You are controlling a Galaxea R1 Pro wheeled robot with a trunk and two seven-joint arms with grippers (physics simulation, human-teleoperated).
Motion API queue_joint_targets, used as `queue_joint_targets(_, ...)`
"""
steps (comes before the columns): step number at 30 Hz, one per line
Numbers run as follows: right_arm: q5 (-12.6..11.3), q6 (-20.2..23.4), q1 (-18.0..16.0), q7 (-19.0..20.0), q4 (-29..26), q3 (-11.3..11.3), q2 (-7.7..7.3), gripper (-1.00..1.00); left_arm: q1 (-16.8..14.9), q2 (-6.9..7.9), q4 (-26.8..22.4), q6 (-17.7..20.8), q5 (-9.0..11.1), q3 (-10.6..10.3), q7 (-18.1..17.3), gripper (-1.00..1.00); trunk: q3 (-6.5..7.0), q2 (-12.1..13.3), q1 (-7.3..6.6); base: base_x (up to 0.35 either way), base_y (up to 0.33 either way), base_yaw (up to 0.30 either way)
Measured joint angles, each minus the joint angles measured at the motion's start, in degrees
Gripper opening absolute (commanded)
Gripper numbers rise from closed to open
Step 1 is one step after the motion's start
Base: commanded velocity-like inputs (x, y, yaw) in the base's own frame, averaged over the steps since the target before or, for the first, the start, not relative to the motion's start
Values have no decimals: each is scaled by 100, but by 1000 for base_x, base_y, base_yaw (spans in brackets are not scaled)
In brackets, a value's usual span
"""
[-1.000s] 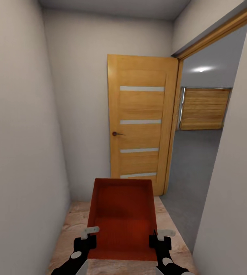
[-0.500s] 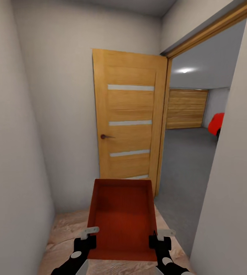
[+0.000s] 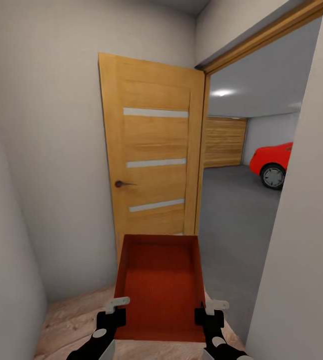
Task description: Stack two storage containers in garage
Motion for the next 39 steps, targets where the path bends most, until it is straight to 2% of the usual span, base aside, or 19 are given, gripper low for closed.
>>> queue_joint_targets(7,4,-12,0,5,-1,-6,-3,-100,0,-4,1,-14,-7,5,2,-100,0,0,0,289,160,-251)
queue_joint_targets(29,-1,-26,-1,-4,-1,0,2,-100,1,3,-9,-17,-1,-9,0,-100,0,0,3,14,4,-252)
queue_joint_targets(39,11,-16,0,0,-1,-7,-1,-100,0,-1,-1,-16,1,-2,1,-100,0,0,1,207,171,-252)
